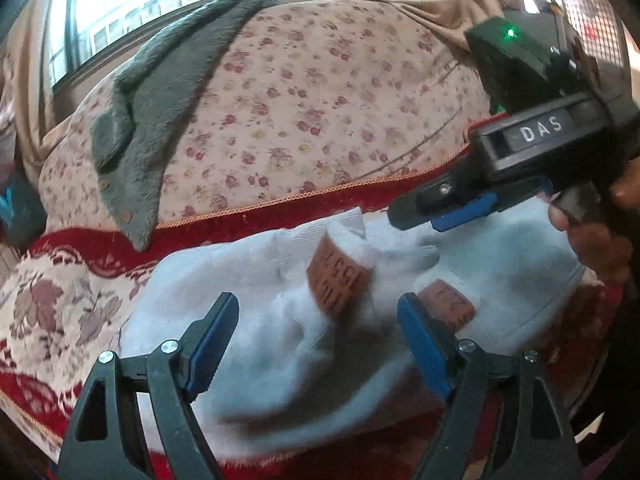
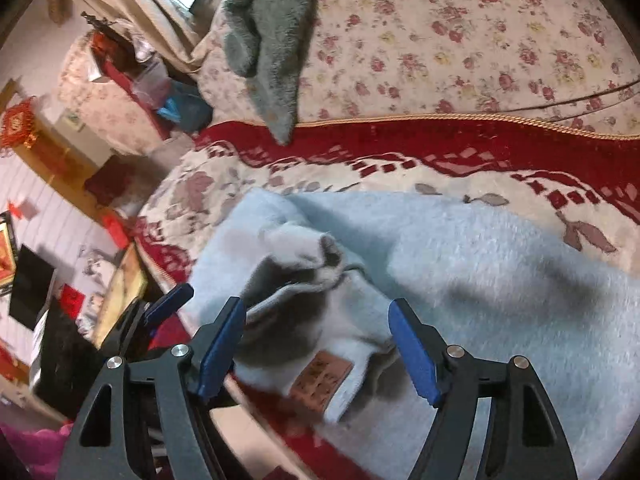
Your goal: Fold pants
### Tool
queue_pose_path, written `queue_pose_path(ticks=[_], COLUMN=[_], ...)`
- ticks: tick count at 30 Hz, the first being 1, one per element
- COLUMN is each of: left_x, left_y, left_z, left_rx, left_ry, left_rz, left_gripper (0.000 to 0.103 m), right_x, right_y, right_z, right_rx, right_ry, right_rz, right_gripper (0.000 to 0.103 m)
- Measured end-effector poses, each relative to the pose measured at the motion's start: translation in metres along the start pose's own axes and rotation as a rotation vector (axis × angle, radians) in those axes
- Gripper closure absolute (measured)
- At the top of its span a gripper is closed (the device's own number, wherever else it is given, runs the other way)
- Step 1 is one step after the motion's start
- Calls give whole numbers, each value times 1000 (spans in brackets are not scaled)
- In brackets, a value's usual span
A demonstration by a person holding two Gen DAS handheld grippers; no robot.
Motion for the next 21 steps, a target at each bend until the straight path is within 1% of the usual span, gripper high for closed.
queue_pose_path(ticks=[2,3,4,5,6,7,8,10,13,15,18,19,21], left_x=[-5,-7,-11,-13,-16,-20,-25,-35,-53,-68,-91,-97,-111], left_y=[-2,-3,-3,-2,0,2,3,1,-6,-13,-24,-28,-36], left_z=[14,20,28,35,40,45,46,38,17,-1,-25,-32,-47], left_rx=[-6,-10,-16,-26,-43,-64,-65,-38,7,41,81,97,126], left_ry=[-20,-16,1,29,57,79,92,149,184,204,222,231,233], left_rz=[-2,-11,-30,-55,-75,-103,-134,-187,-240,-280,-332,-348,-374], left_gripper=[22,22,25,35,79,94,94,94,95,95,95,95,95], right_x=[10,14,17,19,20,20,19,12,0,-12,-36,-42,-57], right_y=[-1,-1,1,3,5,5,4,3,-3,-9,-17,-20,-23], right_z=[3,3,4,6,10,13,17,25,39,49,66,72,86], right_rx=[12,16,10,0,-12,-24,-30,-44,-57,-64,-67,-53,-40], right_ry=[31,37,40,44,56,67,73,69,48,31,-23,-8,-4], right_rz=[51,64,63,56,41,19,-4,-64,-142,-185,-263,-301,-374], right_gripper=[25,24,25,25,25,24,24,24,24,25,24,22,22])
Point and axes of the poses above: each gripper's, at about its wrist camera, not at the fingertips, and z roughly the way its jaws point, x to its right, y to its underside, the point moved 8 cm from there along z, roughly the way its jaws point, and after that the axes turned 11 degrees about y, right-handed, at the moved point
